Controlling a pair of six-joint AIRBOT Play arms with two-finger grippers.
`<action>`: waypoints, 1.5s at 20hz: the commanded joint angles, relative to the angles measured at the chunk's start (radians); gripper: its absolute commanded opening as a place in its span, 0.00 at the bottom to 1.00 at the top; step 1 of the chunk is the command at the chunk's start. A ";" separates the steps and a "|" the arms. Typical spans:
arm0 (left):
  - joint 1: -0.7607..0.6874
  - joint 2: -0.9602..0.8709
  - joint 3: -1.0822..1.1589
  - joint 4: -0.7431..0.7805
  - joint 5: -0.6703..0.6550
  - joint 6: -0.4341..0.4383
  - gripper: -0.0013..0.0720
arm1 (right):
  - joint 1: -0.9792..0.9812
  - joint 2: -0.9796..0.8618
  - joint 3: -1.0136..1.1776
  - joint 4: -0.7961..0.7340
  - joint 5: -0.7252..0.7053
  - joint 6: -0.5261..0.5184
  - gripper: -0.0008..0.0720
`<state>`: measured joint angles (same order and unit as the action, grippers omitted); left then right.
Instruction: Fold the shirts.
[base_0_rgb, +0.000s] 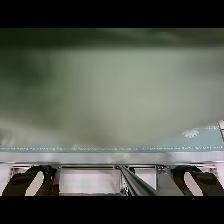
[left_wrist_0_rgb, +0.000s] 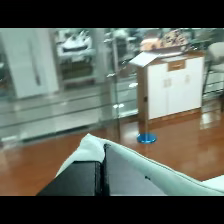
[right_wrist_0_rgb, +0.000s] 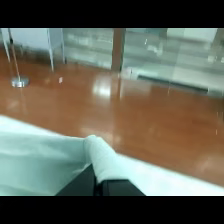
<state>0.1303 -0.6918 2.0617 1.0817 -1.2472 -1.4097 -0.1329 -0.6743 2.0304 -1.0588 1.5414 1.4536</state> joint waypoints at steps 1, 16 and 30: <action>0.000 0.028 -0.108 0.031 -0.101 -0.062 0.04 | 0.001 0.021 -0.080 -0.012 0.081 0.022 0.06; -0.060 -0.533 -0.716 -0.097 0.413 -0.013 0.04 | 0.002 -0.599 -0.792 0.233 -0.636 -0.119 0.06; 0.134 -0.834 -0.676 -0.290 0.042 -0.012 0.98 | -0.202 -1.046 -0.478 0.459 -0.368 -0.026 0.86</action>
<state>0.1516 -1.5112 1.3735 0.7773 -0.9867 -1.4261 -0.2382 -1.7267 1.5414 -0.5938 0.9398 1.4693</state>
